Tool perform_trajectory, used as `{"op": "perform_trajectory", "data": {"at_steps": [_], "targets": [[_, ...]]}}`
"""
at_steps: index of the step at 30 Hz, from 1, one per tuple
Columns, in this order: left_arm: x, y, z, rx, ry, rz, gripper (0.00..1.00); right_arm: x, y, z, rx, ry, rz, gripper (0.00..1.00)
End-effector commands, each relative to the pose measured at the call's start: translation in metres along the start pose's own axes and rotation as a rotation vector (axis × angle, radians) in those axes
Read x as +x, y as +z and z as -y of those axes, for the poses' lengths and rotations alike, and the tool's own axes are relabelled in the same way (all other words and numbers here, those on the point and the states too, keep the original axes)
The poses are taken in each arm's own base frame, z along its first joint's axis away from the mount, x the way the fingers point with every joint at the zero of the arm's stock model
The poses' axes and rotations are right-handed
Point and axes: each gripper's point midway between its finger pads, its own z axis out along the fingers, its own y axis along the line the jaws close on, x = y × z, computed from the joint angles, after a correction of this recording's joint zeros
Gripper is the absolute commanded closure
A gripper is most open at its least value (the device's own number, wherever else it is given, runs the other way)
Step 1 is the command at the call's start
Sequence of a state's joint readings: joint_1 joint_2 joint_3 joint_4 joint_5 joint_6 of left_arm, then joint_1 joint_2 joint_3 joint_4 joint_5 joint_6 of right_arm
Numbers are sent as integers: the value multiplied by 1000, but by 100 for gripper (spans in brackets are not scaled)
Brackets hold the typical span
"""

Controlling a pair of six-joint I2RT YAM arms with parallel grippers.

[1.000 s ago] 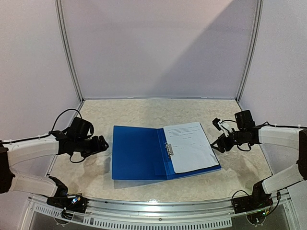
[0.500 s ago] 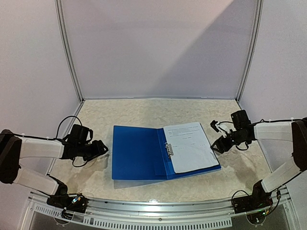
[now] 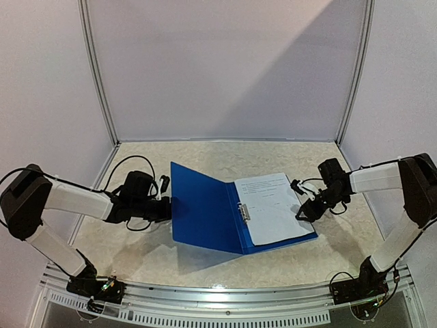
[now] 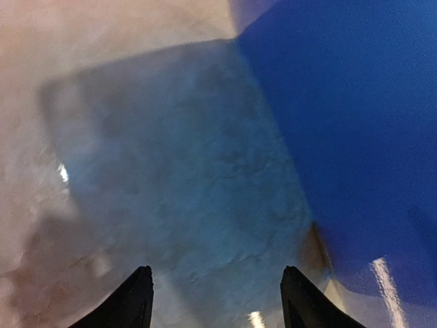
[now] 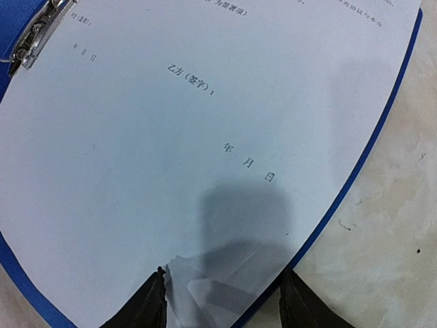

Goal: Put the files into the folder

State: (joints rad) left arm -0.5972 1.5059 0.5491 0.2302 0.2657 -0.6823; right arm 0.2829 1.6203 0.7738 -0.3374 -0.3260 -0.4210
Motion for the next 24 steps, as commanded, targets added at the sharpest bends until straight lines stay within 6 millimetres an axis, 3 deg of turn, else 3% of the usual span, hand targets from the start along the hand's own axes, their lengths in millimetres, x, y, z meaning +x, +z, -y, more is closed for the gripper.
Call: {"op": "perform_trajectory", "data": {"at_steps": [1, 5, 8, 16, 20, 24], "targets": [[-34, -7, 62, 149, 105, 75, 35, 30, 16, -23, -101, 10, -130, 45], [-53, -11, 97, 191, 147, 110, 35, 31, 19, -30, -133, 12, -143, 46], [-59, -2, 120, 222, 174, 106, 36, 30, 19, -41, -192, 25, -142, 47], [-63, 63, 160, 284, 198, 38, 40, 3, -4, -93, -534, 106, -56, 46], [-54, 99, 175, 294, 208, -3, 40, -15, -21, -79, -515, 148, 30, 40], [-37, 133, 181, 294, 206, -57, 41, -17, -38, -37, -345, 191, 91, 37]]}}
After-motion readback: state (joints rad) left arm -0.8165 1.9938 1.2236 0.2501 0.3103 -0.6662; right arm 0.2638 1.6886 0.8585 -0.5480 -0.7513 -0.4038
